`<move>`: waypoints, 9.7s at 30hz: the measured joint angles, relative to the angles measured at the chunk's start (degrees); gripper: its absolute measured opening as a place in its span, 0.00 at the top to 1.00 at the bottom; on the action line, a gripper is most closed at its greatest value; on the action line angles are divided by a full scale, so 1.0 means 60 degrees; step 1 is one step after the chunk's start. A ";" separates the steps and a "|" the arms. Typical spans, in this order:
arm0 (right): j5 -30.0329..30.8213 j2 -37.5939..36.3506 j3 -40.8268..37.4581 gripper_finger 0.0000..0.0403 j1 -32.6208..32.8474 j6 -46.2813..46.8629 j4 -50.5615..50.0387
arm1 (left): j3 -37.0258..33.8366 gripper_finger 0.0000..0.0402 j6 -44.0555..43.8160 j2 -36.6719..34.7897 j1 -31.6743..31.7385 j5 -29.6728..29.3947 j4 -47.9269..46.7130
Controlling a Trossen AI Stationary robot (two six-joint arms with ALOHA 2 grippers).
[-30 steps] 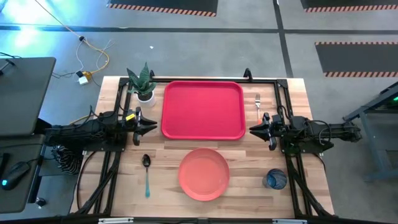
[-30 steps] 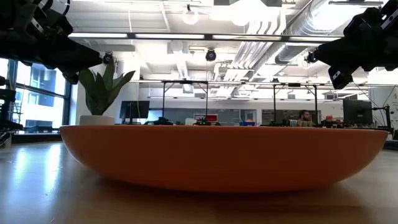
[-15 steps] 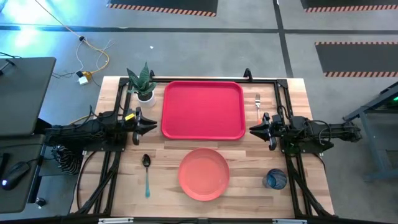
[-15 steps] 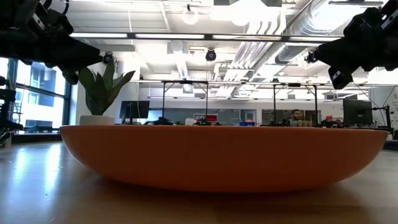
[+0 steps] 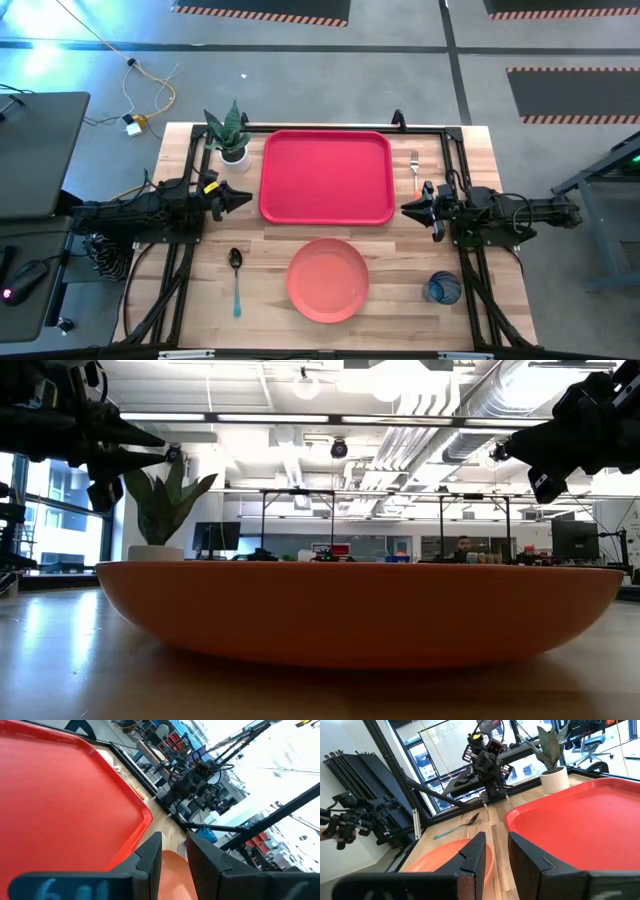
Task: Pick and place plate/cup/fork/spoon on tray
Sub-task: Put the blue spoon on the left side of the pink tray
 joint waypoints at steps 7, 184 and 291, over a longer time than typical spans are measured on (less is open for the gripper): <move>0.0000 0.0000 0.0002 0.82 0.0001 0.0000 0.0001 | -0.0003 0.80 0.0003 0.0000 0.0000 -0.0177 -0.0003; 0.2350 -0.0003 0.0415 0.82 0.0001 0.4324 0.0711 | 1.0309 0.69 -1.4509 1.7688 -0.7672 0.0573 -0.9934; 0.3177 0.0001 0.0415 0.82 0.0000 0.4681 -0.0263 | 1.0318 0.99 -0.2647 1.5813 0.2340 -0.2672 -0.6032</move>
